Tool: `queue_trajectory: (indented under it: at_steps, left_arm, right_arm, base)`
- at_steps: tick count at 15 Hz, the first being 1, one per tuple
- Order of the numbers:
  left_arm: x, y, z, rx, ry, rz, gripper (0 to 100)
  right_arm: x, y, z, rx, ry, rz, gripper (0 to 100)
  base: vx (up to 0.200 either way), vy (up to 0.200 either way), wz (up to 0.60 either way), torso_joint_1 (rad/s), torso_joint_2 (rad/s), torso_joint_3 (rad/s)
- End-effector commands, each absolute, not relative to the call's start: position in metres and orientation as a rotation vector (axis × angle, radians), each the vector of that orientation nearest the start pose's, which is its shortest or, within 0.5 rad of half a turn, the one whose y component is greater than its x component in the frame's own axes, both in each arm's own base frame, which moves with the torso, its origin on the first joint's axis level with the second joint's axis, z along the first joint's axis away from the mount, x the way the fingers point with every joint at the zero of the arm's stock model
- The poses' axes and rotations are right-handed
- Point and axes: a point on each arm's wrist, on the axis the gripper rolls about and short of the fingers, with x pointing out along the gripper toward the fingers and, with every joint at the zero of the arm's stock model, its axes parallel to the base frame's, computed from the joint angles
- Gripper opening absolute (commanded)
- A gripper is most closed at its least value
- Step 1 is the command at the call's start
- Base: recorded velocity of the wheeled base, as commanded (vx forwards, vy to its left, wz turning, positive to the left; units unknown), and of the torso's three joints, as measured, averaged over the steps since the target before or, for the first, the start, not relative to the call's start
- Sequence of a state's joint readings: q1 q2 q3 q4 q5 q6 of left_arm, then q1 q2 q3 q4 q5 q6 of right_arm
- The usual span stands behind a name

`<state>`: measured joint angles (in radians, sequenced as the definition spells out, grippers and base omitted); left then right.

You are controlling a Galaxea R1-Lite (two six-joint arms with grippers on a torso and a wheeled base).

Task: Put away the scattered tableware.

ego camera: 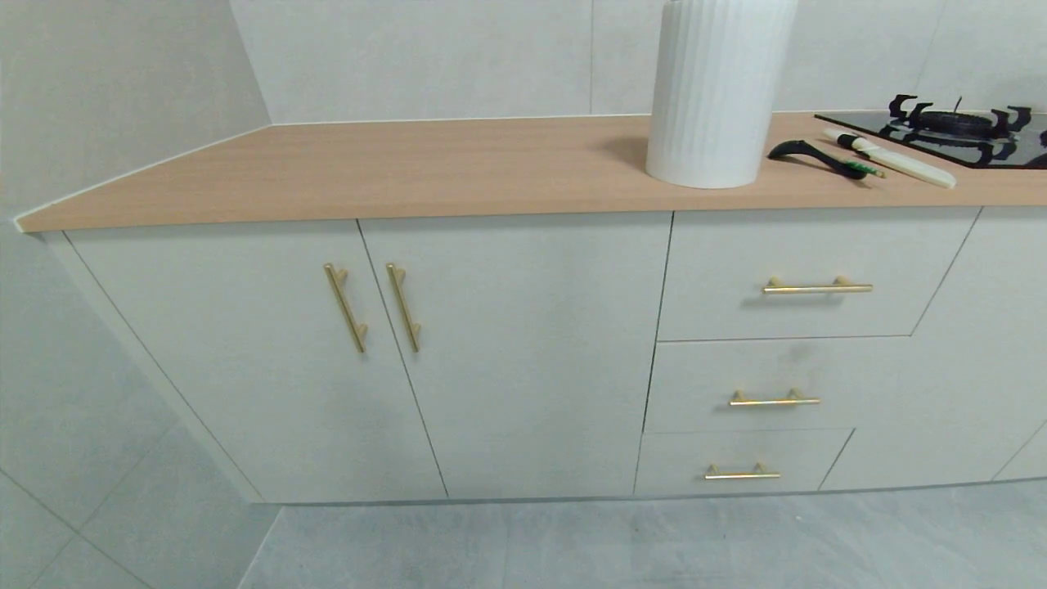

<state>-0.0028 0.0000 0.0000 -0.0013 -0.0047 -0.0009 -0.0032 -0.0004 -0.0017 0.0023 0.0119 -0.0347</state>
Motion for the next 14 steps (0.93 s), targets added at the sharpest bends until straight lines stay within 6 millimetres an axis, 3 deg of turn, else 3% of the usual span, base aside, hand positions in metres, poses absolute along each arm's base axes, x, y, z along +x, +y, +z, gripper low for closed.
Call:
queue_trajectory:
  at_steps: [1, 5, 13, 14]
  left_arm:
    - [-0.0227, 0.0, 0.0757, -0.002, 0.0, -0.008, 100]
    - [-0.0227, 0.0, 0.0757, -0.002, 0.0, -0.008, 100]
    - [-0.0227, 0.0, 0.0757, -0.002, 0.0, -0.008, 100]
    - [-0.0227, 0.0, 0.0757, -0.002, 0.0, -0.008, 100]
  right_arm:
    - [-0.0228, 0.0003, 0.0758, -0.035, 0.001, 0.009, 100]
    - [-0.0228, 0.0003, 0.0756, -0.035, 0.003, 0.009, 100]
    - [-0.0228, 0.0003, 0.0756, -0.035, 0.003, 0.009, 100]
    - [-0.0228, 0.0003, 0.0756, -0.035, 0.003, 0.009, 100]
  base:
    - [0.0, -0.2, 0.0, 0.002, 0.0, 0.002]
    - [0.0, -0.2, 0.0, 0.001, 0.0, 0.001]
    - [0.0, 0.0, 0.0, 0.0, 0.0, 0.0]
    - [0.2, 0.0, 0.0, 0.002, 0.01, 0.007]
